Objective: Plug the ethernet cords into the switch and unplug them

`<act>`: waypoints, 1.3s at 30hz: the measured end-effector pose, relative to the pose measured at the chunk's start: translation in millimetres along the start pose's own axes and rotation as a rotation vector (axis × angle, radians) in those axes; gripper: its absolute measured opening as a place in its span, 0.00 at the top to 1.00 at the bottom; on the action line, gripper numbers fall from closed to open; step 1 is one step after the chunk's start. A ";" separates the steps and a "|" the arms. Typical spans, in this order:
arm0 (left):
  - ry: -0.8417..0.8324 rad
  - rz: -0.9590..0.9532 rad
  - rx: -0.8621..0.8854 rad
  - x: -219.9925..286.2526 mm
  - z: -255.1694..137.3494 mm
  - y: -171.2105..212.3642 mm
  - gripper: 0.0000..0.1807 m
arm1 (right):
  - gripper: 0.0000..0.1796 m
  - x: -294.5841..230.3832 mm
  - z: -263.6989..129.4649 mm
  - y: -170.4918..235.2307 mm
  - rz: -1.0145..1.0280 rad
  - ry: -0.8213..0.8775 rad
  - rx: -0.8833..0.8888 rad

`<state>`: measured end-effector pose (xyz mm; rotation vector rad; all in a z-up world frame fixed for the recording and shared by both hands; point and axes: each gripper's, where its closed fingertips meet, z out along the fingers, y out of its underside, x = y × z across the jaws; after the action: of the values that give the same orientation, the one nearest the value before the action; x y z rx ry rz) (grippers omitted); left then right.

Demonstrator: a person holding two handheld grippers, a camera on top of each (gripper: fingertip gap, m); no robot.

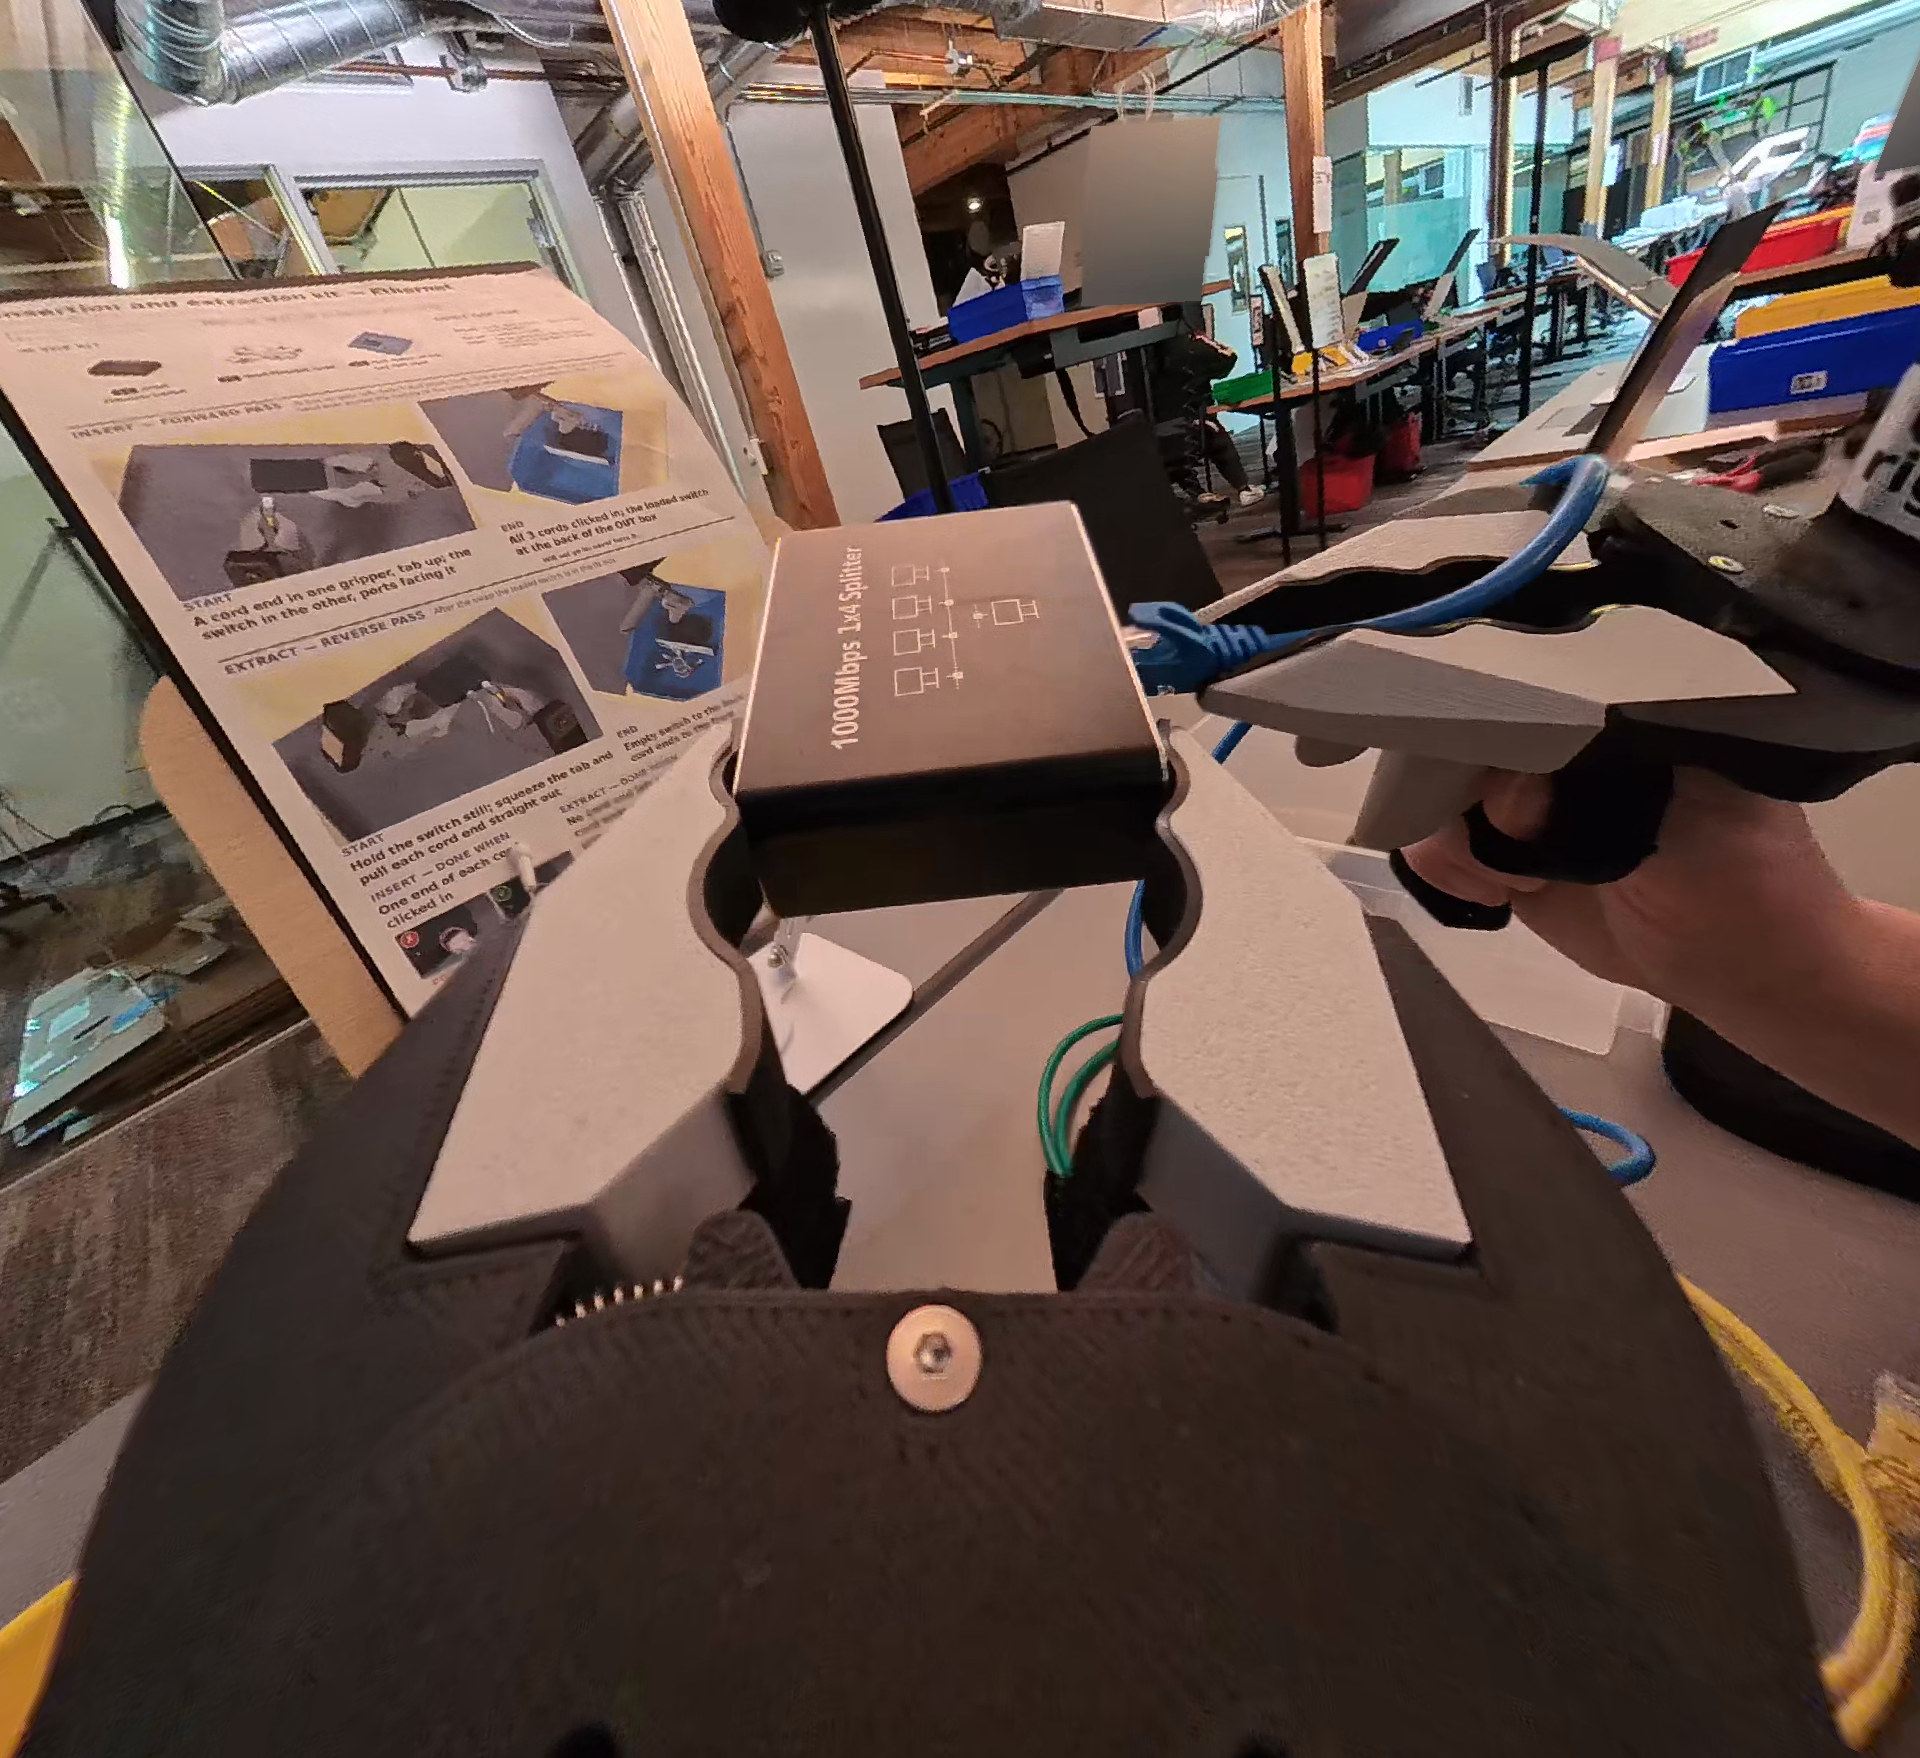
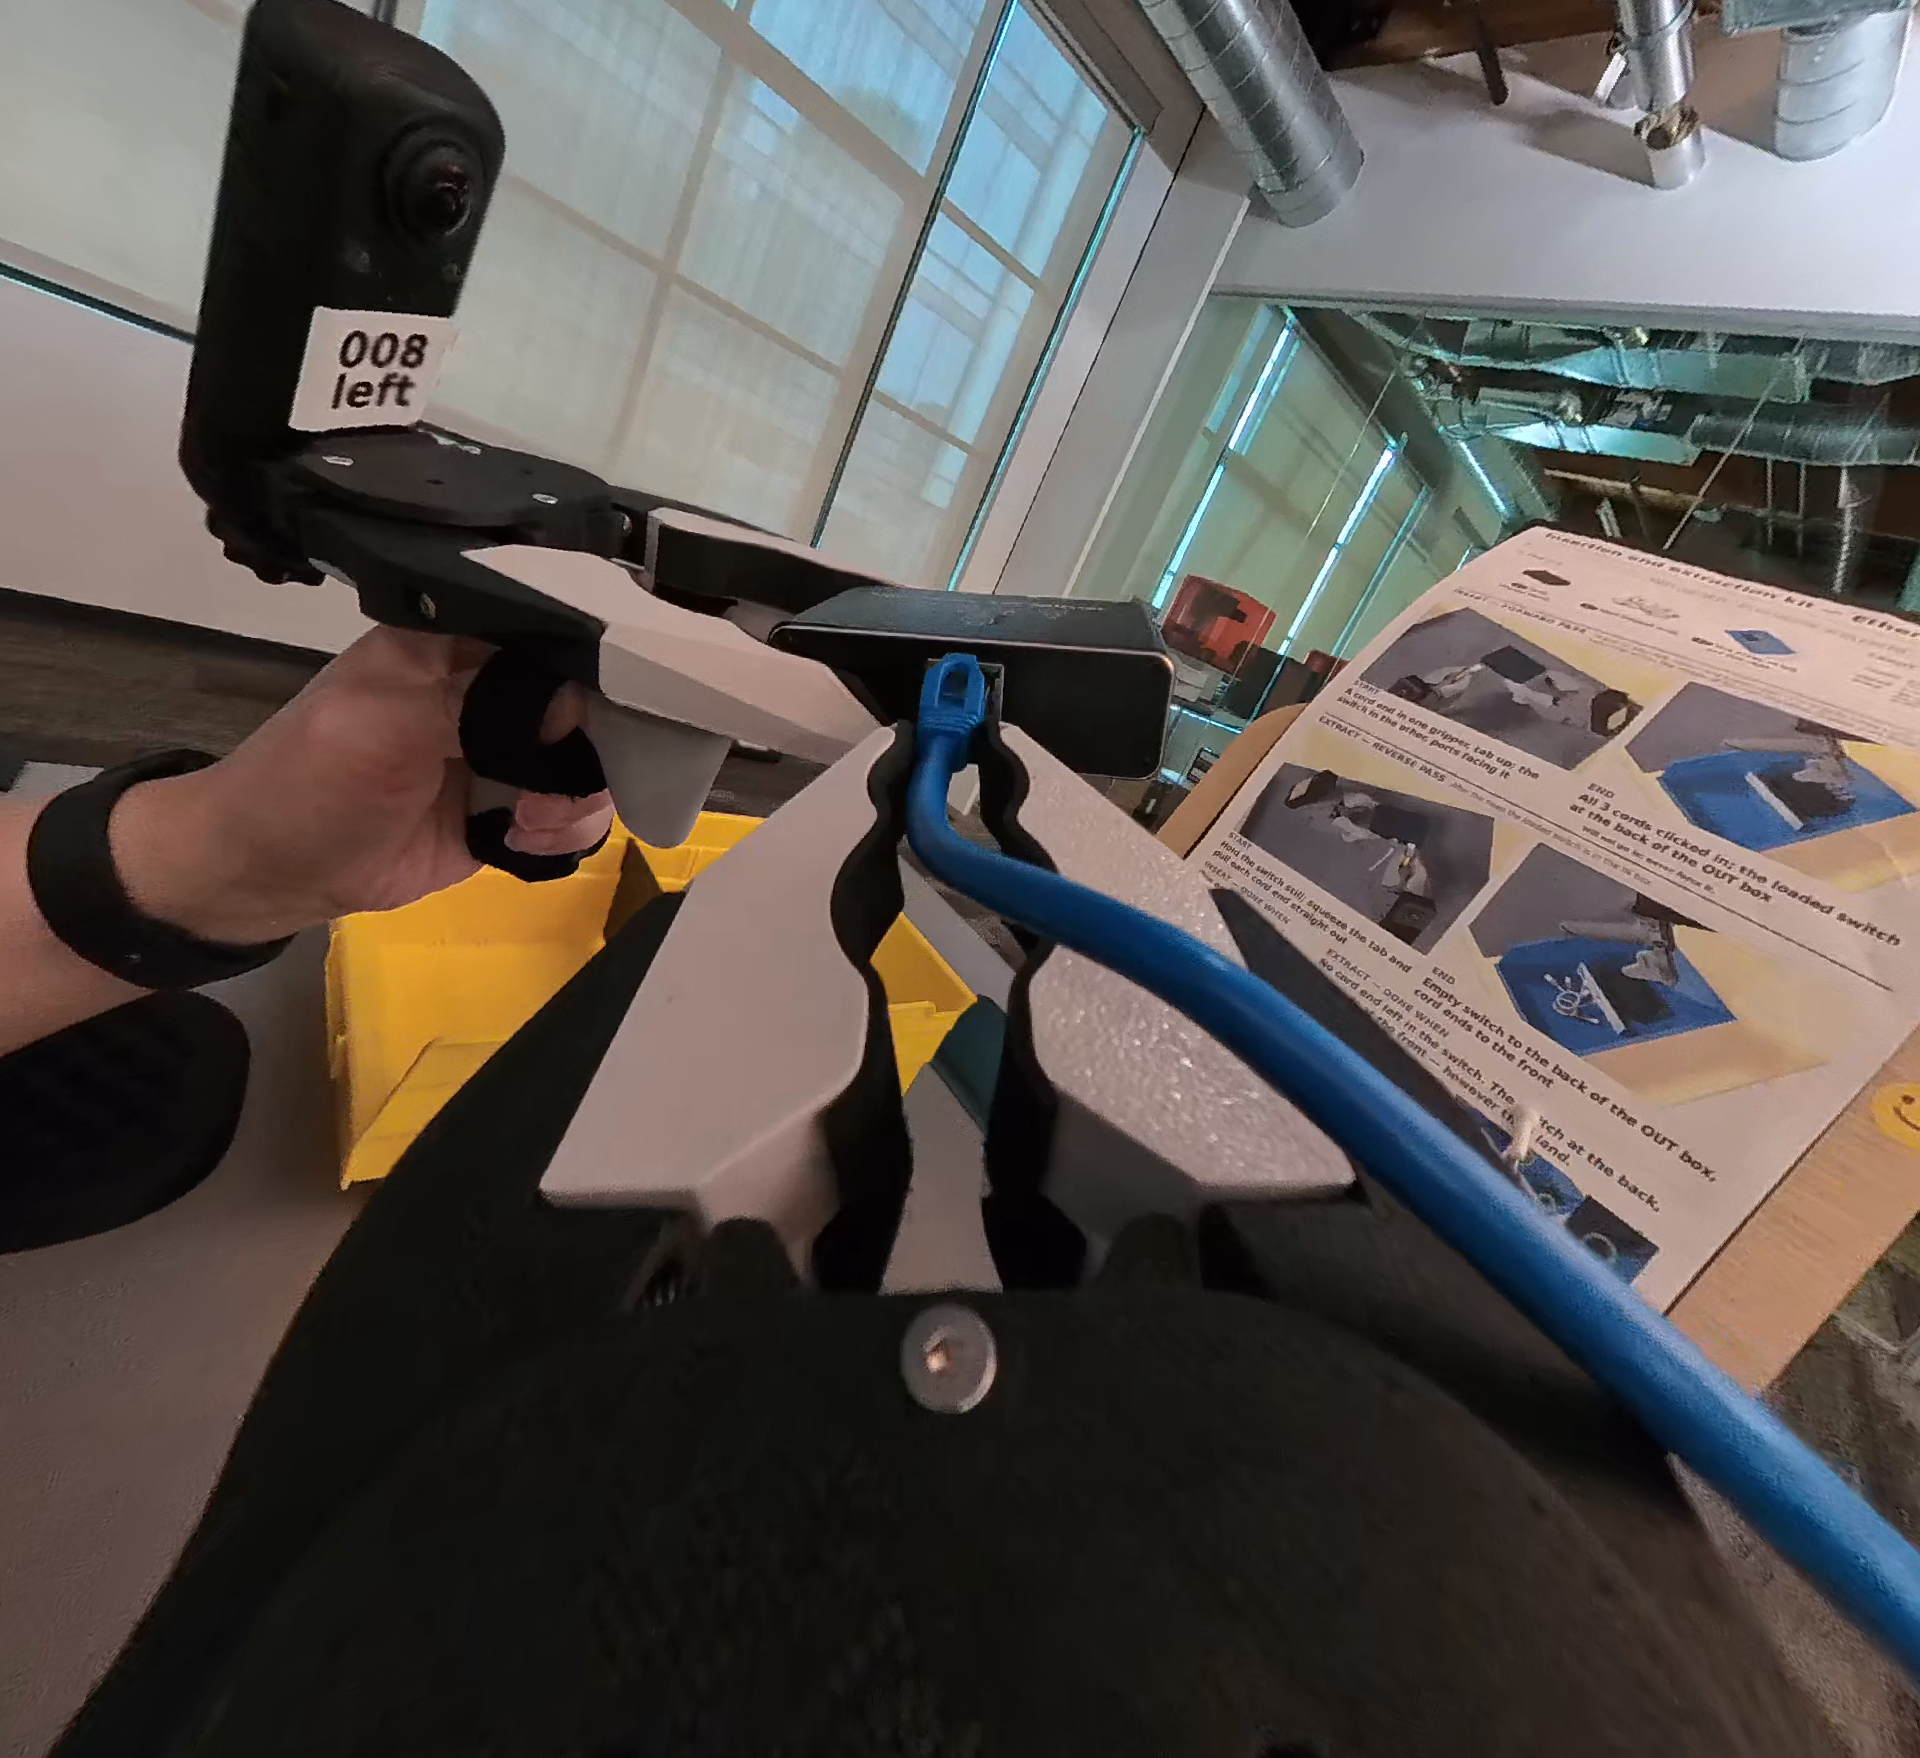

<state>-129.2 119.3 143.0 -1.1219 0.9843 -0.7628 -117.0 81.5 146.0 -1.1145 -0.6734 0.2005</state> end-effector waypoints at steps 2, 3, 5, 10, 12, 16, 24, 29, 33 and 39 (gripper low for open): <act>-0.019 0.031 -0.008 0.7 -0.3 -0.9 0.59 | 0.94 0.5 0.4 0.7 0.005 0.007 -0.002; -0.030 0.049 -0.014 0.9 -0.5 -0.8 0.59 | 0.94 1.0 0.6 1.8 0.013 0.010 -0.007; -0.050 0.081 -0.027 0.1 -0.8 -0.8 0.59 | 0.94 1.6 1.4 4.7 0.039 0.001 -0.015; -0.159 0.181 -0.114 -10.9 3.1 7.5 0.59 | 0.94 9.2 11.7 28.0 0.189 -0.057 -0.073; -0.171 0.180 -0.170 -14.9 6.7 18.3 0.59 | 0.92 9.6 13.5 38.1 0.313 -0.137 -0.111; -0.202 0.121 -0.251 -31.2 10.0 40.9 0.59 | 0.81 -5.5 9.1 72.4 0.606 -0.343 -0.332; -0.155 0.007 -0.580 -39.4 19.5 118.6 0.59 | 0.80 -7.2 -32.9 70.9 0.565 -0.504 -0.459; -0.016 -0.041 -0.676 -8.9 30.9 149.9 0.59 | 0.79 -6.7 -54.5 54.6 0.387 -0.486 -0.503; 0.031 -0.024 -0.748 7.4 34.5 171.0 0.60 | 0.77 -15.3 -70.6 48.0 0.267 -0.441 -0.507; 0.129 -0.034 -0.883 31.6 31.1 203.8 0.59 | 0.75 -86.4 -141.3 112.4 0.264 -0.500 -0.655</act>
<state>-84.5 159.1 -56.7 -1.8588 1.4747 -0.4151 -81.6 -16.6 -24.9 -1.8129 -1.0776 0.5196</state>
